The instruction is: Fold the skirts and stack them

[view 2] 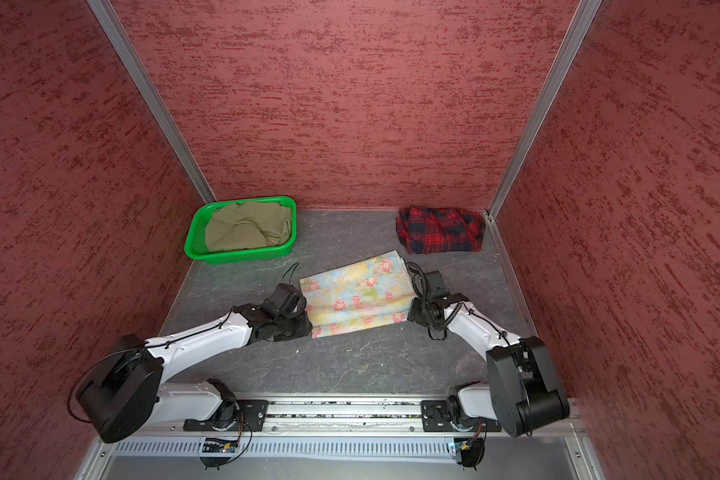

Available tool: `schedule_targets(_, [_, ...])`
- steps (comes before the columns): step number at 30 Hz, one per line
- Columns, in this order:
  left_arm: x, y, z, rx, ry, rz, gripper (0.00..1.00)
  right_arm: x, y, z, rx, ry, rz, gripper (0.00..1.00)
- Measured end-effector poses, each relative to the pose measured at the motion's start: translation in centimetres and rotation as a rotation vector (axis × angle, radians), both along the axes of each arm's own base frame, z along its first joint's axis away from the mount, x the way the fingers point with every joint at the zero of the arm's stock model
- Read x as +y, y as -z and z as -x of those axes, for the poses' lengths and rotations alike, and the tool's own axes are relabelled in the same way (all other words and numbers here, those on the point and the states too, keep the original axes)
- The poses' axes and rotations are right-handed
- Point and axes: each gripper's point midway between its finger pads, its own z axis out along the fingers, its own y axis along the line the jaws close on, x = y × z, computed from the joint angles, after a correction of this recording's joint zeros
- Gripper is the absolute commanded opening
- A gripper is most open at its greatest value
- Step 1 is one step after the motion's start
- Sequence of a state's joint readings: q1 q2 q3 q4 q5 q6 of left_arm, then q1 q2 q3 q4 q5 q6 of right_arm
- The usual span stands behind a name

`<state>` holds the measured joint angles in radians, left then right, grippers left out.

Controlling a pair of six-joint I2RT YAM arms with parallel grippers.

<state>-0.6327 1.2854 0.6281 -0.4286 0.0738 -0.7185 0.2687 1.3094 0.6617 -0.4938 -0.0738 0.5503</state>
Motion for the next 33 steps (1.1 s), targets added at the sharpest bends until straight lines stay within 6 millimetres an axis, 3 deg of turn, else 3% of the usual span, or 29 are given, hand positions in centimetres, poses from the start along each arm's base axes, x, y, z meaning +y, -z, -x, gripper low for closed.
schedule_targets(5, [0.1,-1.0,-0.4,-0.011,-0.029,0.043,0.51,0.0,-2.2,-1.2,-0.055,0.007,0.001,0.56])
schedule_targets(9, [0.7,-0.7,-0.7,0.011,-0.071,0.077,0.54,0.4,-3.2,-2.7,-0.08,0.007,-0.005,0.56])
schedule_targets(13, [1.7,-0.2,-0.8,0.045,-0.139,0.122,0.57,0.7,-2.6,-3.7,-0.061,0.006,0.0,0.56])
schedule_targets(17, [1.8,-0.3,-1.0,0.069,-0.196,0.177,0.57,0.6,-1.4,-4.0,-0.028,0.014,0.006,0.56])
schedule_targets(26, [0.6,0.5,-0.6,0.146,-0.313,0.346,0.54,-0.2,-0.9,-4.7,-0.041,0.096,-0.071,0.56])
schedule_targets(33, [0.2,1.6,-0.9,0.189,-0.421,0.456,0.39,0.0,0.2,-4.1,-0.029,0.165,-0.158,0.55])
